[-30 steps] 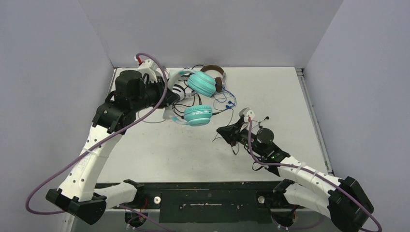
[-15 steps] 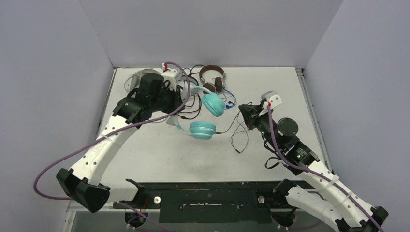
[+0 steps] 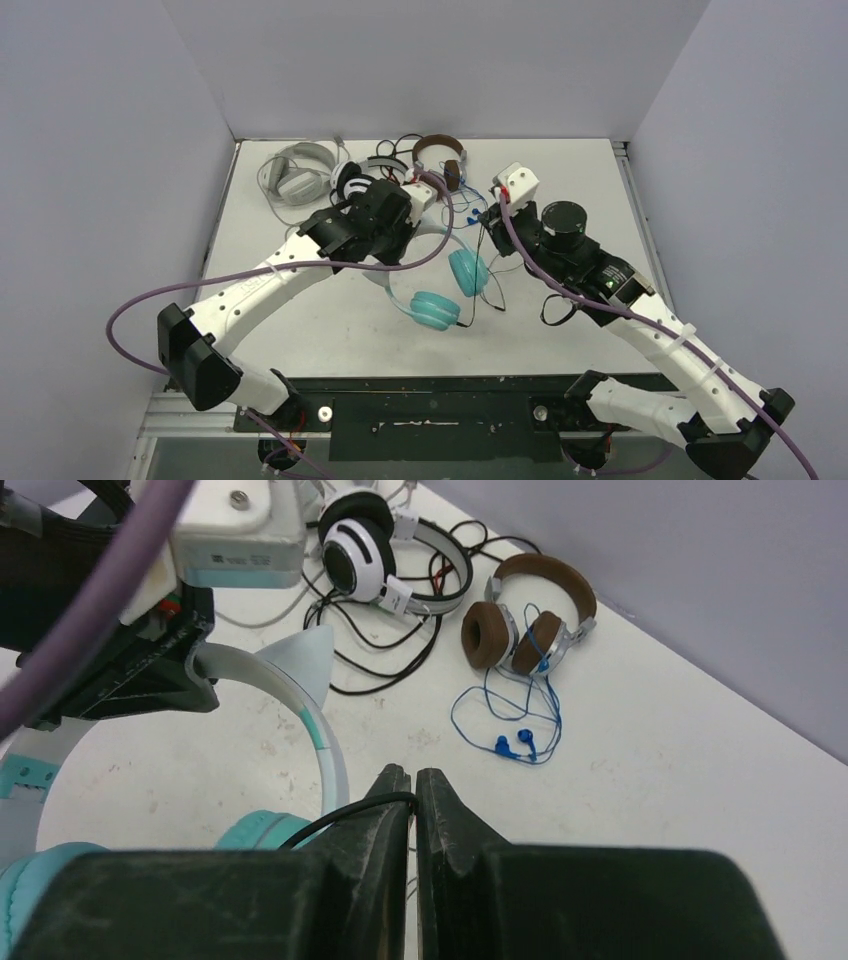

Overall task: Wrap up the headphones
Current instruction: Wrap the headphones cable around the headphones.

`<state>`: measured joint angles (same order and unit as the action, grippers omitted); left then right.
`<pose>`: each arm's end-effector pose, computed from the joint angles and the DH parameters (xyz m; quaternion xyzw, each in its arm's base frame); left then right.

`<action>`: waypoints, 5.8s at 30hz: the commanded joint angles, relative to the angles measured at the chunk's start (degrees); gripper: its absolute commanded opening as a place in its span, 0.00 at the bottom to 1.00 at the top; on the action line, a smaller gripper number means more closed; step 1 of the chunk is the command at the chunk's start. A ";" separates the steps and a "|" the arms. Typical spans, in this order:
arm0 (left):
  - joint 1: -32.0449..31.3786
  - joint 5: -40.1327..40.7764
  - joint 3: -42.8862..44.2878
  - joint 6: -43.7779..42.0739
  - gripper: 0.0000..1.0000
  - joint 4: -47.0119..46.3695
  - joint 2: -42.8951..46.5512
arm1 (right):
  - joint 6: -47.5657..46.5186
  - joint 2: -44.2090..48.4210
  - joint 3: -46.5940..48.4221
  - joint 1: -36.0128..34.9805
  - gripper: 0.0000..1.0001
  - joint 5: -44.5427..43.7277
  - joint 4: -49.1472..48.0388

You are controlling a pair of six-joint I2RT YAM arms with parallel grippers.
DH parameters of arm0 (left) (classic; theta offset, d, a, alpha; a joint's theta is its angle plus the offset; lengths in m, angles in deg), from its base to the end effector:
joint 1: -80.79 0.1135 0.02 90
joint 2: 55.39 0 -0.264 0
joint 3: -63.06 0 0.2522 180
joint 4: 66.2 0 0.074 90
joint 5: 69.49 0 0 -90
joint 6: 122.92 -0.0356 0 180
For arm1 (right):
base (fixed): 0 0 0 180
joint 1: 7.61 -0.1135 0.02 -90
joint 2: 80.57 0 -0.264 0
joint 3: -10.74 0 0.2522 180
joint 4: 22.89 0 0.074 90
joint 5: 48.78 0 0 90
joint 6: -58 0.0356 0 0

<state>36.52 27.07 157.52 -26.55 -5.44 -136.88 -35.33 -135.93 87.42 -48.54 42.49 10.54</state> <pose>0.2178 -0.2066 0.3502 0.2830 0.8876 -0.1055 0.3478 0.1597 0.1395 0.3994 -0.2994 0.7178 0.2107 0.5922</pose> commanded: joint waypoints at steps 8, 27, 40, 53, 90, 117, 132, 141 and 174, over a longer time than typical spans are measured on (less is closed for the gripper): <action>-7.24 6.61 4.46 0.82 0.00 -5.47 -4.41 | -0.16 -6.42 5.39 -5.83 0.00 -10.41 5.05; -9.08 -13.17 -11.19 2.98 0.00 -27.25 9.53 | 7.16 -2.49 -3.65 5.01 0.00 1.89 -4.79; 3.31 -34.60 -16.62 19.28 0.00 -39.92 17.09 | 8.47 9.48 -21.19 7.28 0.13 12.04 -22.11; 4.63 -36.32 -4.96 23.48 0.00 -28.71 18.11 | 11.52 6.18 -32.51 7.97 0.32 23.12 -45.66; 5.39 -32.08 11.49 25.34 0.00 -15.33 11.38 | 9.06 11.75 -45.50 10.70 0.97 21.30 -47.48; 6.92 -26.11 11.10 27.02 0.00 -16.29 11.09 | 14.65 -22.65 -31.38 5.76 0.25 35.56 -74.81; 13.56 -6.24 8.24 30.87 0.00 -19.73 11.46 | 19.88 -9.22 -42.02 -3.26 0.00 34.31 -67.72; 14.65 9.94 0.02 35.54 0.00 -21.95 10.12 | 24.95 -3.89 -39.54 -12.29 0.00 38.32 -60.93; -0.81 13.13 -17.89 -14.78 0.00 -22.12 2.94 | 5.01 -15.76 0.07 3.63 0.00 36.83 5.76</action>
<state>37.42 45.67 137.18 -33.08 -31.49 -132.60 -23.12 -149.15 80.64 -46.57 78.69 5.57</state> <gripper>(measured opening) 0.142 0.026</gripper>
